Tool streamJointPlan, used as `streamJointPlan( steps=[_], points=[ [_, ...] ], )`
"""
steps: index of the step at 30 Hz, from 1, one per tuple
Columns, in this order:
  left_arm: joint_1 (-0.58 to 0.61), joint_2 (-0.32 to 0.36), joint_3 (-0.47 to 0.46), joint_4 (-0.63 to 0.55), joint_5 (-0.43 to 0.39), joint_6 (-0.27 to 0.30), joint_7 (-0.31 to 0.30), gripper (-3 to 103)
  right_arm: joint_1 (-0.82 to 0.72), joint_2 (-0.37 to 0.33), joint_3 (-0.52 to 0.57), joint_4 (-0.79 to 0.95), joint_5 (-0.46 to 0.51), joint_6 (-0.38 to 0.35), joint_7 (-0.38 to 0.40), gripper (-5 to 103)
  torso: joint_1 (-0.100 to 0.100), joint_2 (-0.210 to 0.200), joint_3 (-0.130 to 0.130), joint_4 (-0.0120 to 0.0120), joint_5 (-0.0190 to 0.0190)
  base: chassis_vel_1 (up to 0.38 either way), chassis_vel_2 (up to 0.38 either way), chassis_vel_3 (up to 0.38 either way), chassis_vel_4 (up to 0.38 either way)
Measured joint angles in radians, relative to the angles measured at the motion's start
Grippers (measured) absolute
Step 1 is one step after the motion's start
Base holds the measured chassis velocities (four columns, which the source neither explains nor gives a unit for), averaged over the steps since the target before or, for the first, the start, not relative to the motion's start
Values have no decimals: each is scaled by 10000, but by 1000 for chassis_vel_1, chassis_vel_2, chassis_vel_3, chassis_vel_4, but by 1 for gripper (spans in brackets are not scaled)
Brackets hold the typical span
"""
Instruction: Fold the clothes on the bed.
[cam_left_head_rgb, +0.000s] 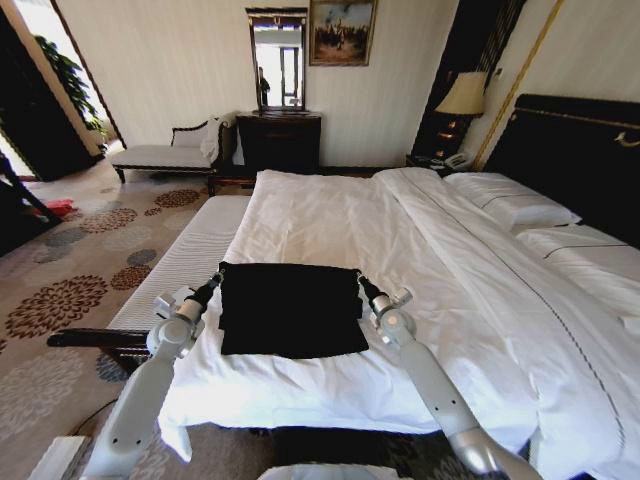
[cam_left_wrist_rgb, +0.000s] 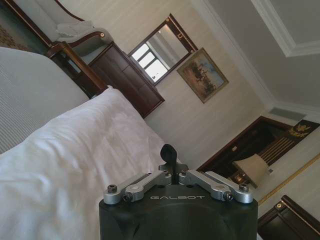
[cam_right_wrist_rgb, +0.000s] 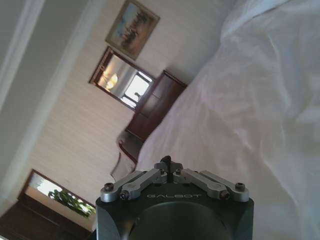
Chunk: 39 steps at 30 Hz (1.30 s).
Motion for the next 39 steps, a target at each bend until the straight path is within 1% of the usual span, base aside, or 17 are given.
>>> streamJointPlan(
  steps=[1,3,5,8,11,12,14,15,16,17,19,21,22,23,27,36,39],
  points=[
    [18,-50,-55,48,-10,-98,131,1,-120,52,156,46,159,332,-470,0,0,0,1,0,1,0,0,0,0],
    [43,-140,-131,118,-54,-183,242,1,-221,98,250,74,205,624,-960,0,0,0,0,1,0,0,0,0,0],
    [52,-172,-157,133,-76,-198,271,1,-251,105,258,79,205,706,-1110,0,0,0,0,1,-1,0,0,0,0],
    [131,-309,-275,145,-73,-252,388,1,-363,128,246,79,153,1134,-2000,0,0,0,0,2,0,0,0,0,0],
    [168,-343,-305,128,-39,-259,425,1,-400,129,218,62,99,1264,-2327,0,0,0,0,2,0,0,0,0,0],
    [202,-383,-362,98,7,-285,473,1,-437,129,194,26,31,1384,-2702,0,0,0,0,2,0,0,0,0,0],
    [251,-424,-451,47,85,-340,601,1,-498,127,187,4,-39,1531,-3197,0,0,0,0,2,0,0,0,0,0],
    [251,-424,-451,47,85,-340,601,1,-498,127,187,4,-39,1531,-3197,0,0,0,0,2,0,0,0,0,0],
    [268,-430,-476,29,106,-365,652,1,-521,122,186,4,-54,1565,-3360,0,0,0,0,2,0,0,0,0,0],
    [310,-433,-541,-9,160,-434,857,1,-581,92,186,3,-110,1640,-3768,0,0,-1,1,1,1,0,0,0,0],
    [366,-434,-606,-75,158,-507,1182,1,-633,58,186,-6,-211,1772,-4143,0,0,-1,0,0,0,0,0,0,0],
    [382,-435,-630,-95,128,-513,1268,1,-642,52,186,-19,-238,1821,-4240,0,0,0,0,1,0,0,0,0,0],
    [401,-442,-658,-120,91,-516,1381,1,-650,47,186,-37,-261,1880,-4341,0,0,0,0,1,1,0,0,0,0],
    [441,-462,-689,-157,56,-517,1632,1,-655,43,190,-86,-297,2001,-4524,0,0,0,0,2,1,0,0,0,0],
    [490,-488,-694,-204,60,-518,1898,1,-651,39,209,-146,-310,2042,-4583,0,0,0,0,1,1,0,0,0,0],
    [543,-460,-662,-134,108,-598,2275,1,-349,6,151,-579,-367,2043,-4400,0,0,-1,1,1,0,0,0,0,0],
    [527,-393,-674,-55,110,-614,2349,1,-32,-14,12,-851,-418,2066,-4209,0,0,0,1,1,1,0,0,0,0]
  ],
)
